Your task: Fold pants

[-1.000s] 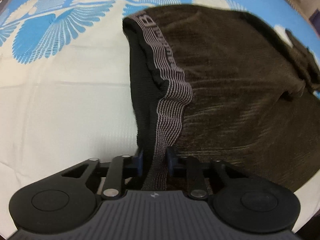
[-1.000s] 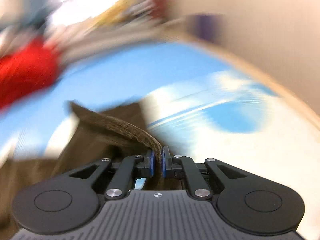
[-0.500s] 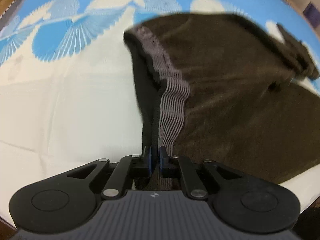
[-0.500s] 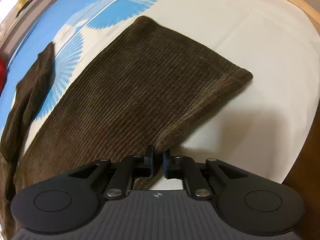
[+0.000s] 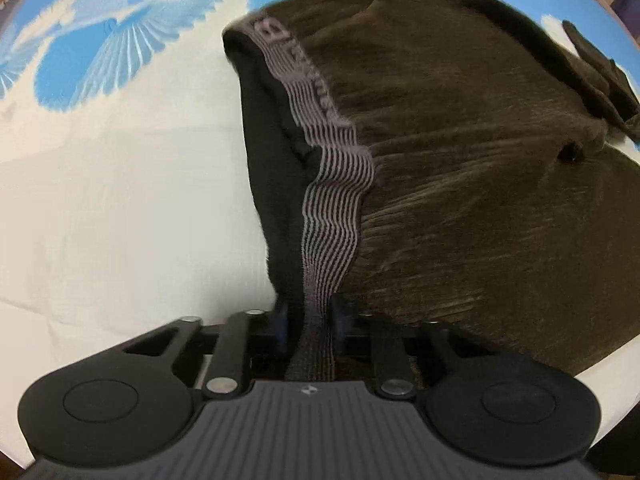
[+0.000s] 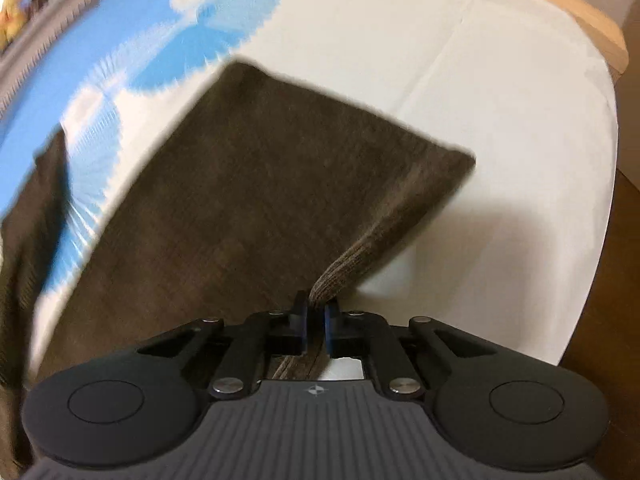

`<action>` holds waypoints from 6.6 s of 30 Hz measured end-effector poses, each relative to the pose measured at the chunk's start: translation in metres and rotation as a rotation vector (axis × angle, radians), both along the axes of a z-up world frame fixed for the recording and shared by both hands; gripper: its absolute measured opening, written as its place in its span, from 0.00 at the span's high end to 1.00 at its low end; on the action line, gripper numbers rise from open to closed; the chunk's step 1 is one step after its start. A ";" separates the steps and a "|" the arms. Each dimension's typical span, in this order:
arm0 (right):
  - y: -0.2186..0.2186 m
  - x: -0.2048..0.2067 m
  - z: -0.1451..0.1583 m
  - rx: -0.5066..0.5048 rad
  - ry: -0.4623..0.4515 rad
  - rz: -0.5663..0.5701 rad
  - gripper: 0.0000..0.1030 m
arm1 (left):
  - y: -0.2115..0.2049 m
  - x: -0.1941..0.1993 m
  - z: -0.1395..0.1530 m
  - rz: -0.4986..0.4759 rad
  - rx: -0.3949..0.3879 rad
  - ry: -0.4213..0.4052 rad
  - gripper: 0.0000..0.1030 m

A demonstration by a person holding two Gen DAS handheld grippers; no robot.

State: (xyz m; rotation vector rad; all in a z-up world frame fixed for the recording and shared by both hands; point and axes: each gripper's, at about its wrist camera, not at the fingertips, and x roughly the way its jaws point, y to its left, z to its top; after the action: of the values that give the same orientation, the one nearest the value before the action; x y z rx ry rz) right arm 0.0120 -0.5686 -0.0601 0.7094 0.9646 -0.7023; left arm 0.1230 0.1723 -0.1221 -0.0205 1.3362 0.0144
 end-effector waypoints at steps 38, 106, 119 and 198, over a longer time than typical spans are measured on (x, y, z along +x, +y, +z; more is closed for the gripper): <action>0.045 0.008 0.106 -0.265 -0.494 0.343 0.99 | -0.141 0.037 0.097 -0.025 -0.112 -0.415 0.88; -0.018 0.191 -0.047 -0.095 -0.250 -0.248 0.71 | -0.296 0.108 -0.004 -0.512 -0.036 -0.188 0.89; -0.007 0.168 -0.025 -0.287 -0.184 -0.295 0.92 | -0.281 0.095 -0.023 -0.582 -0.048 -0.223 0.86; 0.200 -0.020 0.128 -0.296 -0.455 0.627 0.59 | -0.013 -0.083 -0.002 -0.240 0.106 -0.050 0.47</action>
State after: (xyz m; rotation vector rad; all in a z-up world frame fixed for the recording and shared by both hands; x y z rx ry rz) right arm -0.0078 -0.3690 0.0676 0.2544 0.5901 -0.1097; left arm 0.0396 0.1597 -0.1241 0.2275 1.2788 -0.1179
